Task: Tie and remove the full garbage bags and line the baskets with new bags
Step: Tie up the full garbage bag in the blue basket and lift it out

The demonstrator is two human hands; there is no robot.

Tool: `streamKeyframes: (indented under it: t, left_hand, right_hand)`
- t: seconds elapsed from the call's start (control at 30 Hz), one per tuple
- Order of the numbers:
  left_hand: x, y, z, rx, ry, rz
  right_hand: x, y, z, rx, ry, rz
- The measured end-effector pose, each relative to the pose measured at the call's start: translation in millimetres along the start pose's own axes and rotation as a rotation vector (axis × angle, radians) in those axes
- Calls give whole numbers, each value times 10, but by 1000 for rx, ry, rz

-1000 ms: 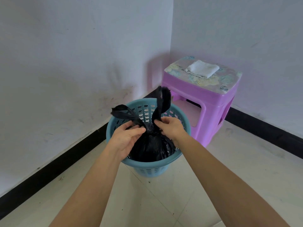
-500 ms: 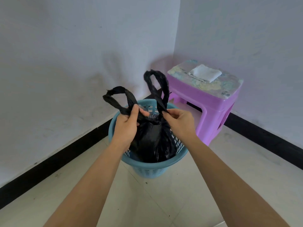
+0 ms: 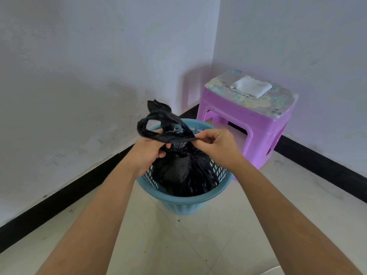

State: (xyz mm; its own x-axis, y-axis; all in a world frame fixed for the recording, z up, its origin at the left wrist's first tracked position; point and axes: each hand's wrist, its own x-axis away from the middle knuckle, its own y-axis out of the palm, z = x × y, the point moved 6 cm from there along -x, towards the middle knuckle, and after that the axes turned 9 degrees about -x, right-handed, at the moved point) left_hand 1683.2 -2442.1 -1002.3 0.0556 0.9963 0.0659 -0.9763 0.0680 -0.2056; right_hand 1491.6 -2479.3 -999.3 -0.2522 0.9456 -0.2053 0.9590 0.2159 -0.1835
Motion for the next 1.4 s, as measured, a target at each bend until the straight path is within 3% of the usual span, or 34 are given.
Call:
streamKeyframes:
  t: [0.17,0.23,0.33,0.43,0.6,0.77,0.83,0.97,1.1,1.23,1.4]
  left_hand:
    - [98,129,120,33,165,-340]
    - [112,184,147,-85,199,-438]
    - [72,196,90,-190,119,-299]
    - [49,91,-88,-46,-157,-14]
    - [9,21,-143,263,-175,-42]
    - [19,96,-50,238,-91,-165]
    - [21,170,-35,206,-97,-218]
    - [32,242,-105,144,-155,-194]
    - [48,260,-91,247,-139,-187]
    - [84,218,-94,325,-129,-198]
    - [65,159,-156,381,-210,-149]
  right_hand:
    - [-18,82,-43,42,66,-204]
    - [-15,104,-16,68,100,-250]
    - [12,165,73,62,172,-304]
    - [63,165,117,-12,215,-284]
    - [100,96,186,-45,257,-233]
    - [39,134,100,-248,408,-108]
    - [0,176,64,-414,438,-74]
    - [-62,76,-27,-941,400,199]
    - [-17,62,-59,-1330,416,282]
    - [26,84,-18,-1296,445,322]
    - [44,154,-60,-1081,431,236]
